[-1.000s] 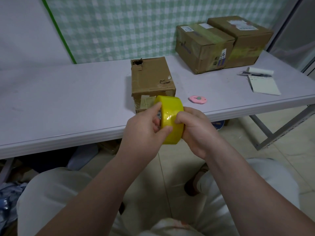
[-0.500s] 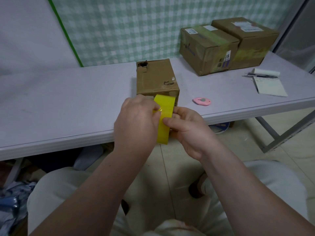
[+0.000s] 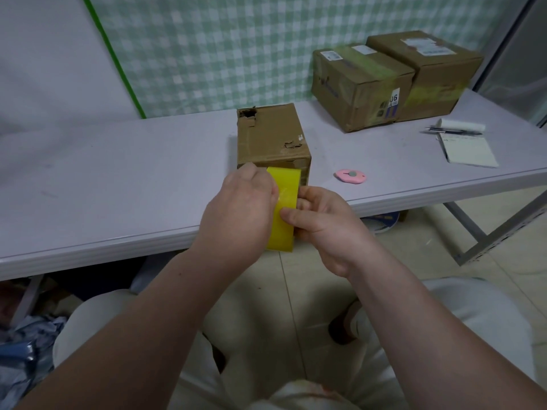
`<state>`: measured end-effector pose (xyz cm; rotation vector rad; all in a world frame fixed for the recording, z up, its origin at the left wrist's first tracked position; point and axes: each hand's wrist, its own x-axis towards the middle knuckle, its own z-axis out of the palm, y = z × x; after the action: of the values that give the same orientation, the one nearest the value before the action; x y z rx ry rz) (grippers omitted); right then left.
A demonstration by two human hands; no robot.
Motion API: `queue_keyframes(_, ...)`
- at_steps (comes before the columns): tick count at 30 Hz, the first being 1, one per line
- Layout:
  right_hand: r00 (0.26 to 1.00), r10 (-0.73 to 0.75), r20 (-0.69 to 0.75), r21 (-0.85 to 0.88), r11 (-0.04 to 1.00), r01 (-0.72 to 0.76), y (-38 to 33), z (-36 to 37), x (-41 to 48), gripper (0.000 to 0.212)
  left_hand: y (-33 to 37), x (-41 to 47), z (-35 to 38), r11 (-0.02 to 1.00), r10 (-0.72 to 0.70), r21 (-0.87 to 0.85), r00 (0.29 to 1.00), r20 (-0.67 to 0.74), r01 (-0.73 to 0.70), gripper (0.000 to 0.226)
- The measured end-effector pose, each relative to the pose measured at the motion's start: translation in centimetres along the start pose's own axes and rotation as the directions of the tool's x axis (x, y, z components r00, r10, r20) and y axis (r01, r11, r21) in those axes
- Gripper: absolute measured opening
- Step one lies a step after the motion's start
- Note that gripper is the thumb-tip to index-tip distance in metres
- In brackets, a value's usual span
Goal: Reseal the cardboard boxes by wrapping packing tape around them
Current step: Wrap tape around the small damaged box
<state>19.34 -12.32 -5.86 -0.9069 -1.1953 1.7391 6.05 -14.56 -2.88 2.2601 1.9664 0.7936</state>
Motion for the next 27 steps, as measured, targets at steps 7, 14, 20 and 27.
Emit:
queue_keyframes(7, 1.0, -0.016, -0.01, -0.009, 1.0, 0.016, -0.6, 0.0, 0.2, 0.025, -0.7, -0.1, 0.5, 0.986, 0.167, -0.006, 0.984, -0.068, -0.167, 0.009)
queue_keyframes(14, 0.999, -0.025, 0.02, -0.02, 0.999, 0.025, -0.7, -0.1, 0.3, 0.027, -1.3, 0.8, -0.3, 0.975, 0.177, -0.132, 0.984, -0.026, -0.179, 0.005)
queue_keyframes(20, 0.996, -0.007, 0.087, -0.115, 0.993, 0.017, -0.6, -1.1, 0.4, 0.038, -1.2, 1.6, -0.6, 0.969, 0.226, -0.108, 0.974, 0.009, -0.223, 0.004)
queue_keyframes(27, 0.997, 0.033, 0.069, -0.31, 0.951, -0.01, -0.3, -2.0, -0.1, 0.02, -1.8, 2.7, -0.3, 0.941, 0.028, -0.336, 0.999, -0.018, -0.032, 0.016)
